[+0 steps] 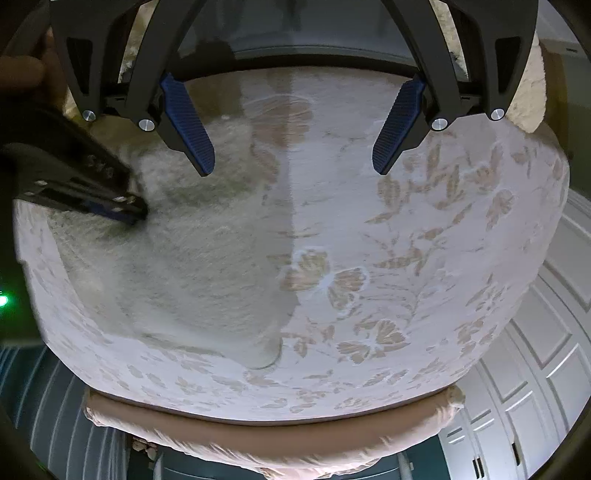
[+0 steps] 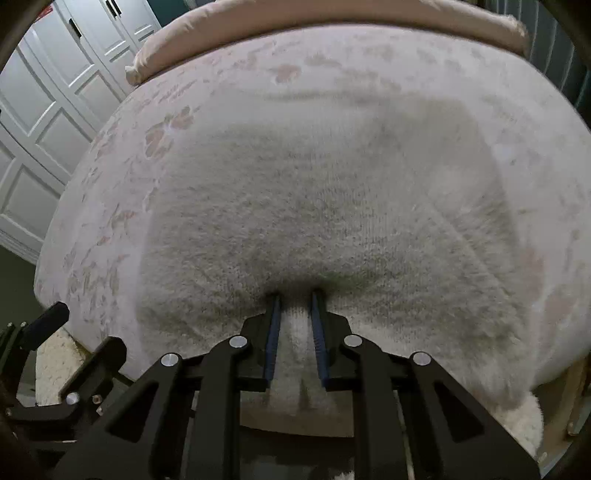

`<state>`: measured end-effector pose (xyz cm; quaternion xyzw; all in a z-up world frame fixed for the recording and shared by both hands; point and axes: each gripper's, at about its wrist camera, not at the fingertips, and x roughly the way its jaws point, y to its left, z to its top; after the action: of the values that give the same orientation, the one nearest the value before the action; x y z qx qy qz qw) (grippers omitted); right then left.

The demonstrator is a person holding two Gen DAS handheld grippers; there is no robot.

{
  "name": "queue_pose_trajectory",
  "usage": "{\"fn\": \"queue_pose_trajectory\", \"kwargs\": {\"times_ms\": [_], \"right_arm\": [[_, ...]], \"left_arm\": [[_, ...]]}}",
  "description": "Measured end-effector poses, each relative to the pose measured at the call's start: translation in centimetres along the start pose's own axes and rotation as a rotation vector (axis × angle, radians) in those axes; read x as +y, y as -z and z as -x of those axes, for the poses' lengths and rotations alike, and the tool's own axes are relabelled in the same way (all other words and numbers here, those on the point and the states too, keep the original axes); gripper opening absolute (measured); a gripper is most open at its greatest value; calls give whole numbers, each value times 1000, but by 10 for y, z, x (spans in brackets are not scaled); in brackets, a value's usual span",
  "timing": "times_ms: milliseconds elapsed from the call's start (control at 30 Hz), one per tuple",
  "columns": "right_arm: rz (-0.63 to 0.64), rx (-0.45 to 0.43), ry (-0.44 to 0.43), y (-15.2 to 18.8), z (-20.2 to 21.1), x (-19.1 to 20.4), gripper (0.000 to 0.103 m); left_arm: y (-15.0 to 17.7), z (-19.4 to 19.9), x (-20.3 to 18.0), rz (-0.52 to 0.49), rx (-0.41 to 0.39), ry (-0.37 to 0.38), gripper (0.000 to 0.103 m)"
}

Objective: Fold small clothes

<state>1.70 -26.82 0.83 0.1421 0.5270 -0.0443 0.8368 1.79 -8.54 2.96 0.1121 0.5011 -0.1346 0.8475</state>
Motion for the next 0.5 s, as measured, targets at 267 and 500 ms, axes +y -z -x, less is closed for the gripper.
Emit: {"fn": "queue_pose_trajectory", "kwargs": {"times_ms": [267,500], "right_arm": [[-33,22,-38,21,-4,-18,21],[-133,-115,53,31,63,-55,27]], "left_arm": [[-1,-4,-3,2,12,17,86],[-1,0,-13,-22,5,34,86]]}}
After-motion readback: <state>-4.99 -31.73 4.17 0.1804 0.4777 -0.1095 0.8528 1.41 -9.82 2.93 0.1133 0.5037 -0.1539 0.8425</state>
